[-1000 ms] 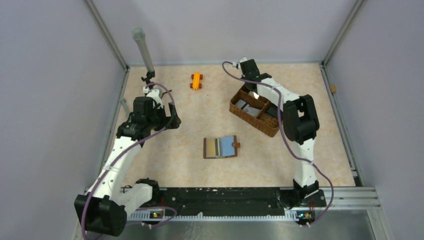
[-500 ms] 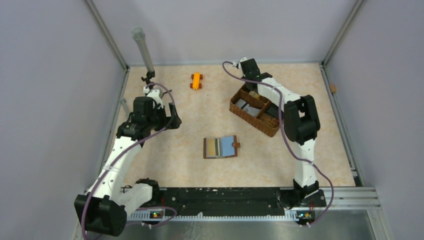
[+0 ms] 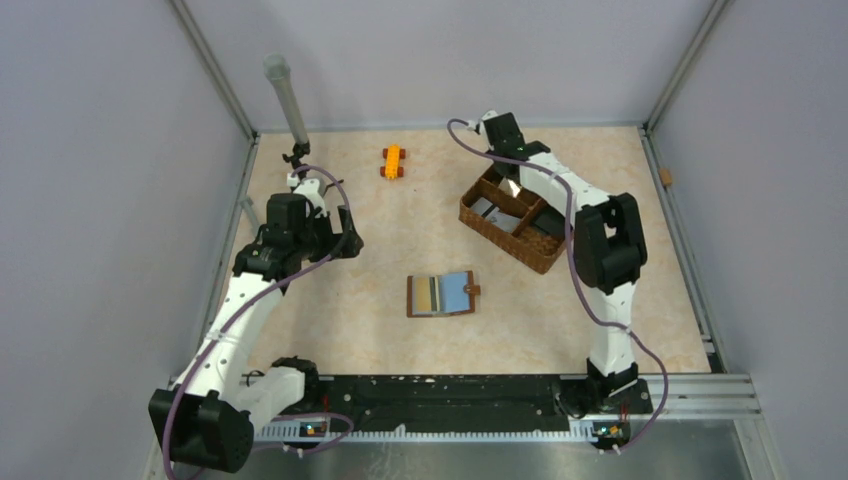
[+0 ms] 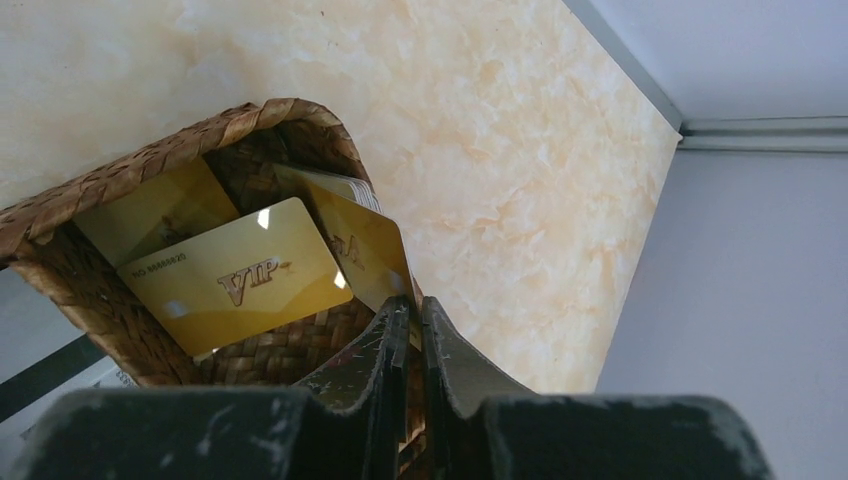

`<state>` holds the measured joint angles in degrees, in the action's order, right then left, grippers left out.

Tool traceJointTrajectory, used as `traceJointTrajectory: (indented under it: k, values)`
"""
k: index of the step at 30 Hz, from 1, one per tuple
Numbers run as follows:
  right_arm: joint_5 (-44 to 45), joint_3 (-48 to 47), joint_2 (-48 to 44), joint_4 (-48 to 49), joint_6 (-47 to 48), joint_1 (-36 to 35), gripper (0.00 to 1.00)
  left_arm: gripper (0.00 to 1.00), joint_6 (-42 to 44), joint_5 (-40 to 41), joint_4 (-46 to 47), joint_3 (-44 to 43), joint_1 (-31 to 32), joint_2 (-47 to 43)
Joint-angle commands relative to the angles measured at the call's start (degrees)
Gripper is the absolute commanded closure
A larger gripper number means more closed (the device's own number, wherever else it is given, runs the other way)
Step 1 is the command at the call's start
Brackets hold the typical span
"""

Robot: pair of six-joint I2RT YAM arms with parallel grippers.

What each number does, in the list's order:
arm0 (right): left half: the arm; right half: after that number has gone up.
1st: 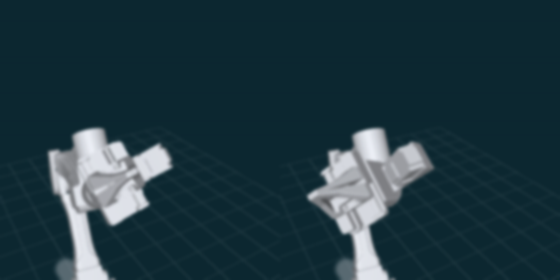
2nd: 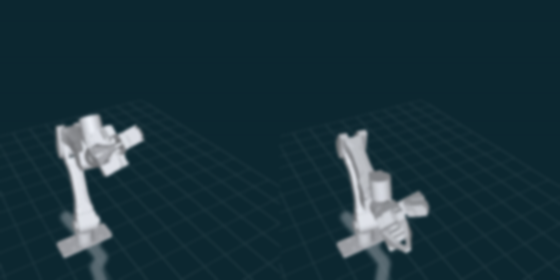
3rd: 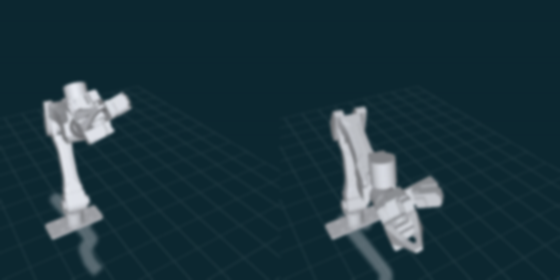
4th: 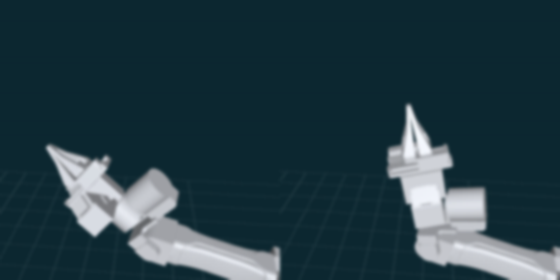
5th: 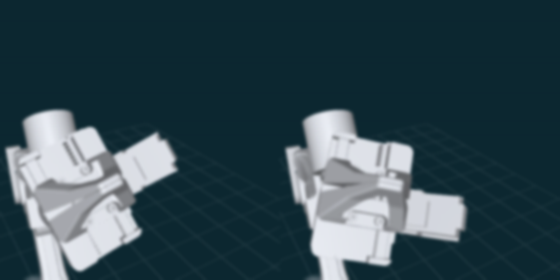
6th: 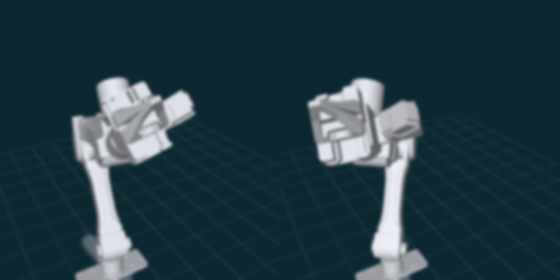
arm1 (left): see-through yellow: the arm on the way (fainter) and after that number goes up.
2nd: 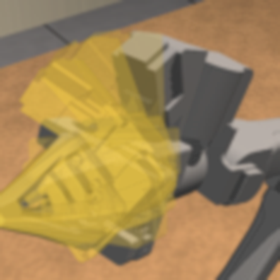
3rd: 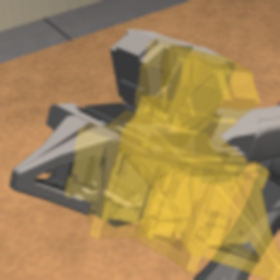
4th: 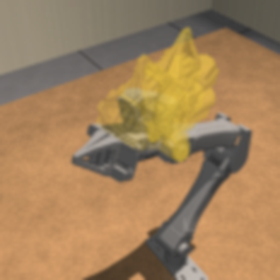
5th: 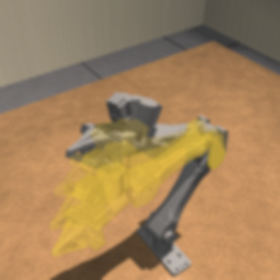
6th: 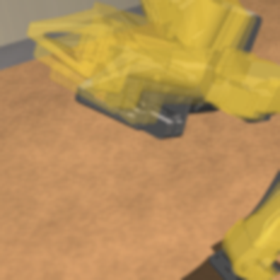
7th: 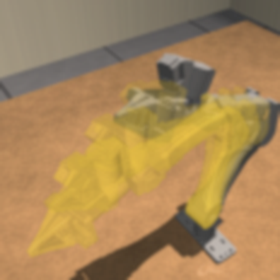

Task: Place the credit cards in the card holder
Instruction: Pick up the credit card from the storage box.

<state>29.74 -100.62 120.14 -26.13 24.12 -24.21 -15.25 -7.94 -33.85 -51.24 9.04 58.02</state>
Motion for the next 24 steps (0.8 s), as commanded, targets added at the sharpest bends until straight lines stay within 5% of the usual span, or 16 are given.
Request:
traceJointTrajectory:
  k: [1,7,16,20,24]
  values:
    - [-0.59,-3.88,-6.11,-2.7,-2.03,0.25,0.92,0.01,0.39,-0.71,1.54,0.17,-0.34,-0.1]
    - [2.19,-3.7,-10.56,-6.0,-5.06,-0.8,1.0,0.01,0.51,-0.77,1.59,0.18,-0.34,-0.42]
    - [-0.18,1.38,-20.91,-11.47,-11.65,-4.72,1.0,0.01,3.03,-9.01,2.9,0.33,-0.29,-0.93]
    - [-7.17,5.4,-27.32,-13.85,-15.33,-5.73,1.0,0.01,3.2,-13.79,4.53,0.69,-0.2,-1.62]
    - [-24.11,10.94,-34.5,-15.09,-19.55,-5.78,1.0,0.02,2.81,-24.39,8.0,1.53,0.75,-3.34]
